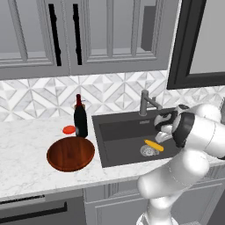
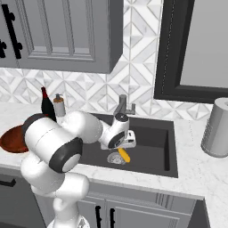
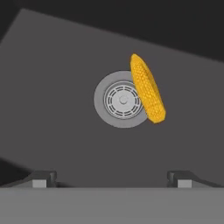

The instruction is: Pick the corn from the sink and place it in the bowl. Then pick the bowl and place it in the microwave. Then close the microwave door and press the start button.

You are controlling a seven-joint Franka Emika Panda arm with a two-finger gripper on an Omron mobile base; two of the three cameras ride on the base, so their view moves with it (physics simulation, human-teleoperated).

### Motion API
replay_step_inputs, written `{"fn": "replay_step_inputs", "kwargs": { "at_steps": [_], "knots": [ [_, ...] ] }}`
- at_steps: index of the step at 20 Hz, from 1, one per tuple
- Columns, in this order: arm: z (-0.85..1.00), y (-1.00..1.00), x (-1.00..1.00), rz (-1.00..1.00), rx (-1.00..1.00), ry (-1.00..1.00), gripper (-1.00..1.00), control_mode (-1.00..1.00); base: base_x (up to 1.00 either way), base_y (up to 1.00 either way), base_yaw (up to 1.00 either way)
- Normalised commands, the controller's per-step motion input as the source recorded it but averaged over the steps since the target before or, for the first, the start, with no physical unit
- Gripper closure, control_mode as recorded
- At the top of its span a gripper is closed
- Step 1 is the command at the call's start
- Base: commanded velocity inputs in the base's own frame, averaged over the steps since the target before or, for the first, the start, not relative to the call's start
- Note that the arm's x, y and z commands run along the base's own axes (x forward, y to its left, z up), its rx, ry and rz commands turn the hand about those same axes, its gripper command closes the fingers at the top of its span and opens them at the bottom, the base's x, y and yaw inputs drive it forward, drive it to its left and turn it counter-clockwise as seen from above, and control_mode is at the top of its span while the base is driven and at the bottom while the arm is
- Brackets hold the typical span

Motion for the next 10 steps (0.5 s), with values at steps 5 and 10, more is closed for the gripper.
{"fn": "replay_step_inputs", "kwargs": {
  "at_steps": [5,10],
  "knots": [
    [-0.24,-0.27,0.27,0.08,0.0,0.02,-1.0,-1.0,0.0,0.0,0.0],
    [-0.27,-0.05,0.23,0.07,0.0,0.02,-1.0,-1.0,0.0,0.0,0.0]
  ]
}}
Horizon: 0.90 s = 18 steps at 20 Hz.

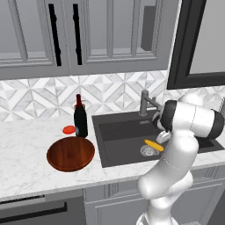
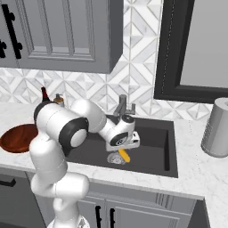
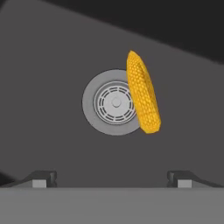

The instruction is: Pick the corn from the sink and place it in the bowl. Then pick the bowl and place it in the microwave. Then close the microwave door and press the start button.

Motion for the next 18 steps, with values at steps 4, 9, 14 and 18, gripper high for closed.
{"fn": "replay_step_inputs", "kwargs": {
  "at_steps": [4,9,14,18],
  "knots": [
    [-0.3,-0.01,0.24,0.05,0.0,0.0,-1.0,-1.0,0.0,0.0,0.0],
    [-0.34,-0.03,0.22,0.05,0.0,0.01,-1.0,-1.0,0.0,0.0,0.0],
    [-0.33,0.0,0.2,0.03,0.0,0.03,-1.0,-1.0,0.0,0.0,0.0],
    [-0.24,-0.02,0.17,0.02,0.0,0.01,-1.0,-1.0,0.0,0.0,0.0]
  ]
}}
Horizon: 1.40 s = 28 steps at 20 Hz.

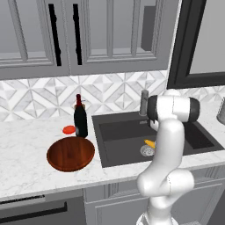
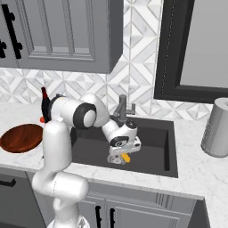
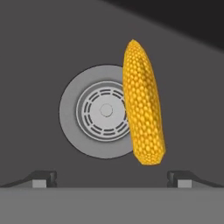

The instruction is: Pick the corn from the sink and place it in the bowl. Then pick the bowl and place it in the microwave. Then close the microwave door and press the start button.

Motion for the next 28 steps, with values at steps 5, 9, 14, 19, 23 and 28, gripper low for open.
{"fn": "replay_step_inputs", "kwargs": {
  "at_steps": [5,9,14,19,23,28],
  "knots": [
    [-0.15,-0.13,0.17,0.02,0.0,0.0,-1.0,-1.0,0.0,0.0,0.0],
    [-0.24,-0.04,0.09,0.03,0.0,0.0,-1.0,-1.0,0.0,0.0,0.0],
    [-0.23,0.0,0.08,0.03,0.0,0.0,-1.0,-1.0,0.0,0.0,0.0],
    [-0.2,0.0,0.16,0.03,0.0,0.0,-1.0,-1.0,0.0,0.0,0.0],
    [-0.2,0.0,0.23,0.03,0.0,0.0,-1.0,-1.0,0.0,0.0,0.0],
    [-0.19,-0.03,0.14,0.04,0.01,0.0,-1.0,-1.0,0.0,0.0,0.0]
  ]
}}
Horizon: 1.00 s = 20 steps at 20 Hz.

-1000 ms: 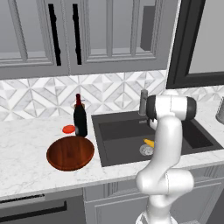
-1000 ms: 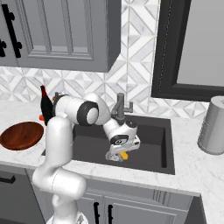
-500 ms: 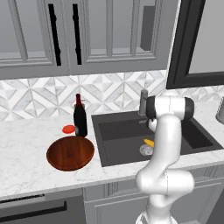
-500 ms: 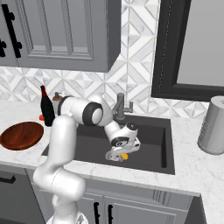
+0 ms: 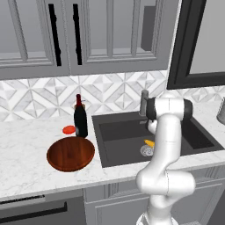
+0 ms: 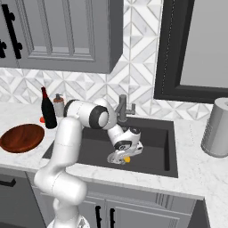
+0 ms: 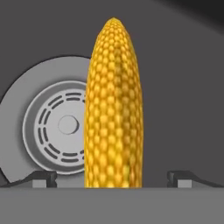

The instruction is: Pick the corn from the sink and place it in the bowl. Then pick the bowl and place it in the microwave. Then close the microwave door and press the start button.

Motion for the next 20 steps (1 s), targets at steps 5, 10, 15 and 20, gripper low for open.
{"fn": "replay_step_inputs", "kwargs": {
  "at_steps": [5,10,15,20],
  "knots": [
    [-0.27,0.0,0.0,0.01,0.02,0.0,1.0,-1.0,0.0,0.0,0.0],
    [-0.09,0.0,-0.05,0.01,0.01,0.0,1.0,-1.0,0.0,0.0,0.0],
    [0.39,-0.01,-0.32,0.0,0.0,-0.06,1.0,-1.0,0.0,0.0,0.0],
    [0.98,-0.06,-0.35,0.0,0.0,-0.08,1.0,-1.0,0.0,0.0,0.0]
  ]
}}
